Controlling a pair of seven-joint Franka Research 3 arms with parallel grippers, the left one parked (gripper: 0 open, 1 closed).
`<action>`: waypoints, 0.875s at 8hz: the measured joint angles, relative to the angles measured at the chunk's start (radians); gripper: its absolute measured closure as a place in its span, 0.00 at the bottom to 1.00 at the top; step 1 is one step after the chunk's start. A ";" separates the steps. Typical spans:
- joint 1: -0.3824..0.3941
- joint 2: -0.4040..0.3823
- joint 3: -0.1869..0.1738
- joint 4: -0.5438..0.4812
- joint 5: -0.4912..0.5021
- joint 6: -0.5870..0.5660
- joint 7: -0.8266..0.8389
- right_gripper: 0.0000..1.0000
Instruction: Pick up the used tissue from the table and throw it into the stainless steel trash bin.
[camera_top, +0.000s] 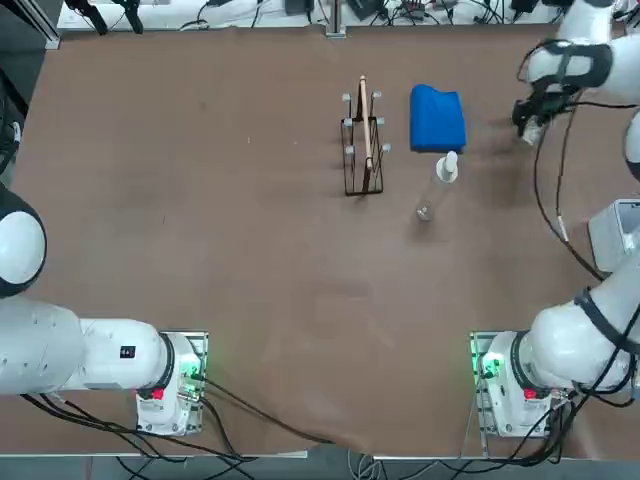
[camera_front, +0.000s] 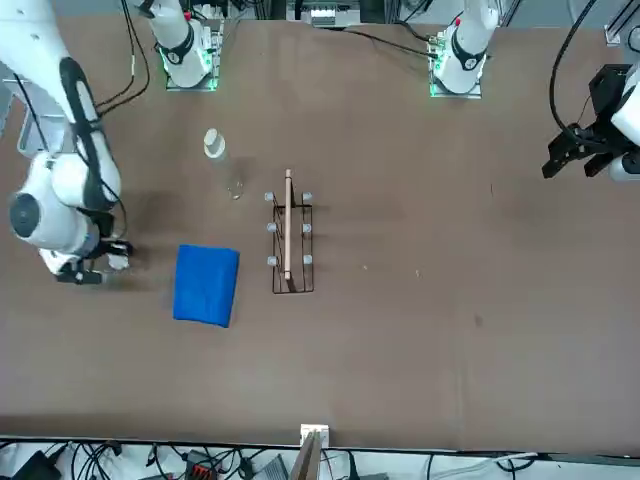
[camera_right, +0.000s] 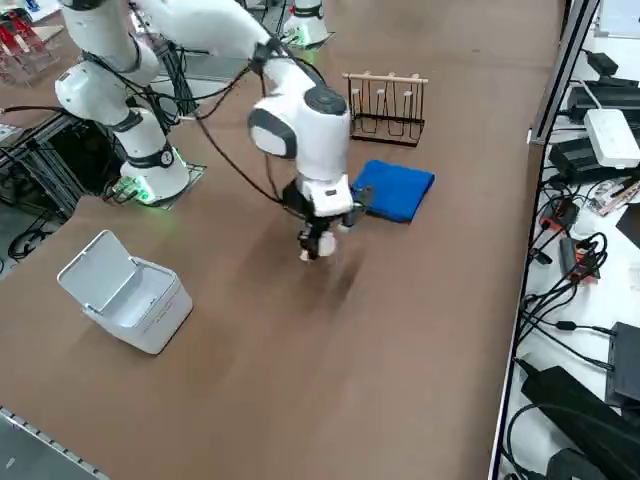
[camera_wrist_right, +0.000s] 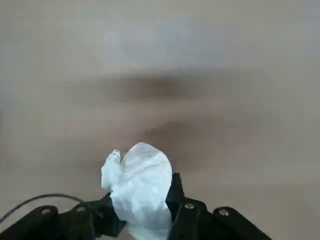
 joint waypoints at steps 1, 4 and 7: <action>-0.058 -0.059 -0.001 -0.008 -0.006 -0.102 -0.026 0.71; -0.298 -0.156 -0.005 -0.044 -0.012 -0.246 -0.280 0.78; -0.510 -0.163 -0.007 -0.074 -0.061 -0.262 -0.498 0.78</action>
